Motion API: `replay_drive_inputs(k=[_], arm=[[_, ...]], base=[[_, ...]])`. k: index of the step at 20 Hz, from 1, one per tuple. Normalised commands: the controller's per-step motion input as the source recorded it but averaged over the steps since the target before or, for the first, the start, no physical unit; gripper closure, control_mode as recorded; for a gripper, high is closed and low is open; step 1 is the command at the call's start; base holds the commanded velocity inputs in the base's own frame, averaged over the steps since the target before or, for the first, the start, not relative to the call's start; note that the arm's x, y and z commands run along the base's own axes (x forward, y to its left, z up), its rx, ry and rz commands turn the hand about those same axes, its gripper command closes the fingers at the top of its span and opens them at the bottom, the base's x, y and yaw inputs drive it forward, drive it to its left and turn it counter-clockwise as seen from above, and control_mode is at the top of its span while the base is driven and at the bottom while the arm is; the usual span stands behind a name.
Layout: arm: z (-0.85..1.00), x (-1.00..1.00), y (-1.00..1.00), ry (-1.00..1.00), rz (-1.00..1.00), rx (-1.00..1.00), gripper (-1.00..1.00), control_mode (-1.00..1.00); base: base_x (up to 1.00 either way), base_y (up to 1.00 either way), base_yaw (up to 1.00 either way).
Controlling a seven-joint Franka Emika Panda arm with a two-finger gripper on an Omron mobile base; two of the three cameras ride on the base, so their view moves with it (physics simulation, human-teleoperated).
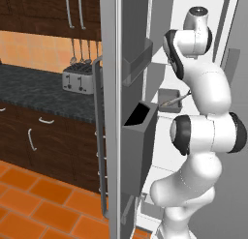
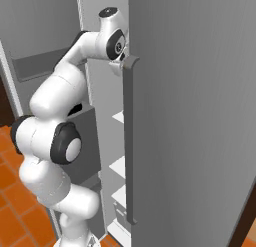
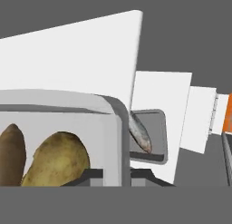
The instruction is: Take the meat container that has the fish and place it on the second highest rack of the freezer. Then take the vegetable container that has the potato and sweet potato and place it on the highest rack of the freezer.
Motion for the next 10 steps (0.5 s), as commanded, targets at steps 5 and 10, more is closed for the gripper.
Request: replay_drive_inputs(k=[5, 10], arm=[[-0.12, 0.54, -0.2, 0.04, 0.0, 0.0, 1.0, -1.0], [-0.21, 0.17, -0.26, 0.02, -0.01, 0.04, 1.0, -1.0]], base=[[0.0, 0.0, 0.0], [0.0, 0.0, 0.0]])
